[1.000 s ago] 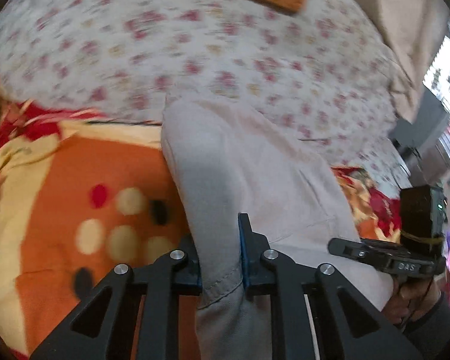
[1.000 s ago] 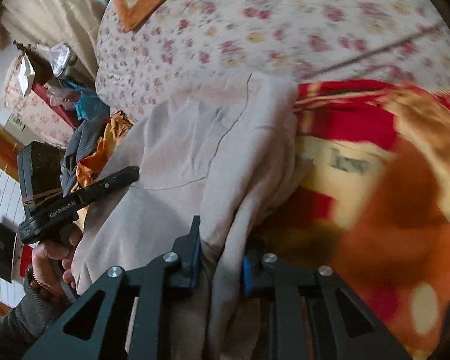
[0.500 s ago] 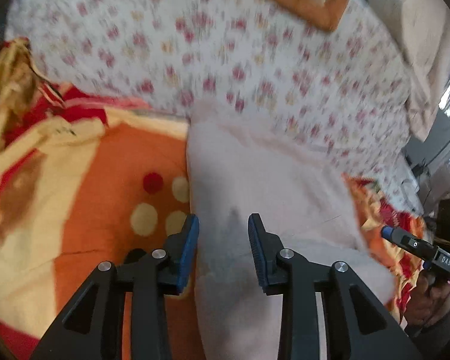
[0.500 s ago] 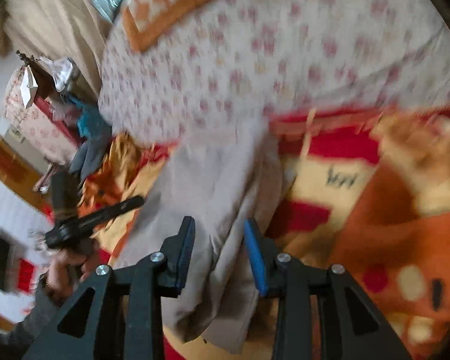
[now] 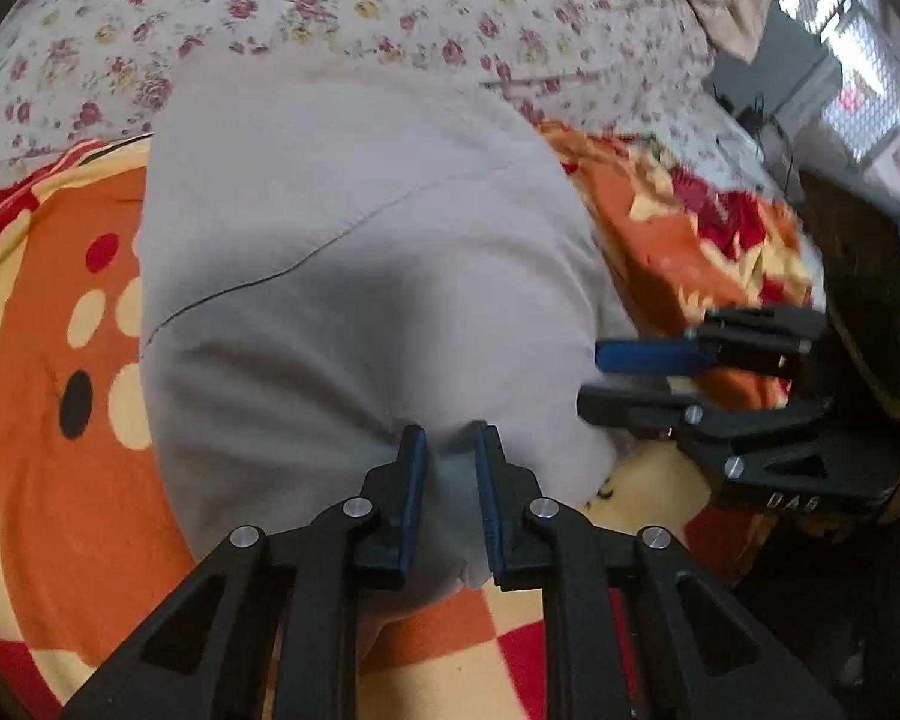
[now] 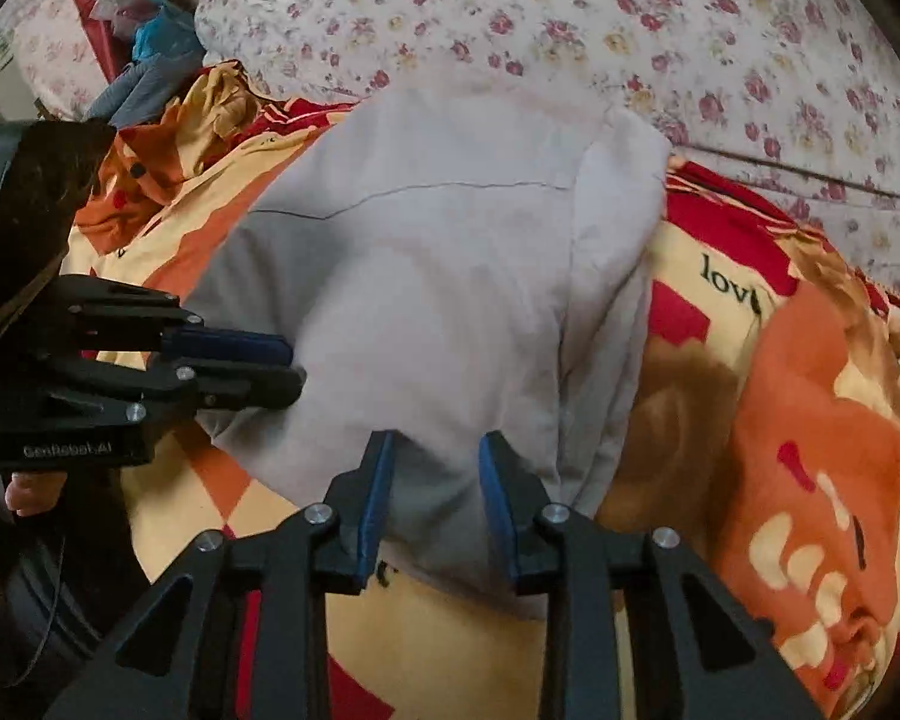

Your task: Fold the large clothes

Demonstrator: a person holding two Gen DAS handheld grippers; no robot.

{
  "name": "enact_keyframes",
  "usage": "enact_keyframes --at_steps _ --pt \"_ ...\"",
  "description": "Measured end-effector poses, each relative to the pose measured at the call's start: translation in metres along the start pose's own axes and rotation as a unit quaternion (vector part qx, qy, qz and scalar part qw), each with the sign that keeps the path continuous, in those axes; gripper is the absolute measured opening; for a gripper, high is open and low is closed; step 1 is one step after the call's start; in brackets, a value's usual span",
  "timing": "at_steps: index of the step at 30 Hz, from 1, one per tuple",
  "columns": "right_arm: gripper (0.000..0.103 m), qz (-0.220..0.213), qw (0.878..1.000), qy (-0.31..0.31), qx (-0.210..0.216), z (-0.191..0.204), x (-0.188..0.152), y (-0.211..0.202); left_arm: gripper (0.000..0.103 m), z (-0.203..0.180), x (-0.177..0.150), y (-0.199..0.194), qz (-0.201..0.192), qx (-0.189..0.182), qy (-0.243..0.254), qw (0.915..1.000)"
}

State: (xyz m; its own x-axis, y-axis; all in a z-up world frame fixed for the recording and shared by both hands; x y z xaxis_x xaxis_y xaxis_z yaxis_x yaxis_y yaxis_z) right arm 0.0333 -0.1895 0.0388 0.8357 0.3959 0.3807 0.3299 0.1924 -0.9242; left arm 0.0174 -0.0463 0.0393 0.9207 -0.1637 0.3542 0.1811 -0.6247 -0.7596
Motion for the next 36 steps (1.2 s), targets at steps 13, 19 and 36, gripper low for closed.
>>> enact_keyframes --at_steps 13,19,36 --pt "0.044 -0.194 0.965 0.156 -0.077 -0.024 0.092 -0.062 0.022 0.051 0.090 -0.044 -0.197 0.109 -0.096 0.9696" --pt "0.054 -0.131 0.973 0.165 -0.096 -0.021 0.136 0.008 0.025 0.087 0.106 -0.006 -0.177 0.123 -0.125 0.9684" --pt "0.048 -0.105 0.958 0.255 -0.074 -0.085 0.107 0.039 0.083 0.080 0.102 0.032 -0.161 0.094 -0.085 0.9788"
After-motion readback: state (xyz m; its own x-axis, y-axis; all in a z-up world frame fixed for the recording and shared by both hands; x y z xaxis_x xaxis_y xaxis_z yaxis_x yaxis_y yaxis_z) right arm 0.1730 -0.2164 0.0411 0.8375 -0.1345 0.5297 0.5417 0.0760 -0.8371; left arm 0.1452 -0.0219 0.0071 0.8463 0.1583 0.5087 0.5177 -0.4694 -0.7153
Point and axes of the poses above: each gripper's, at about its wrist camera, not at the fingertips, and y roughly the way its jaws point, z to its left, x to its top, the point moved 2 cm from there along y, roughly the way its jaws point, and after that the axes turned 12 degrees about -x, right-handed, at the moved point
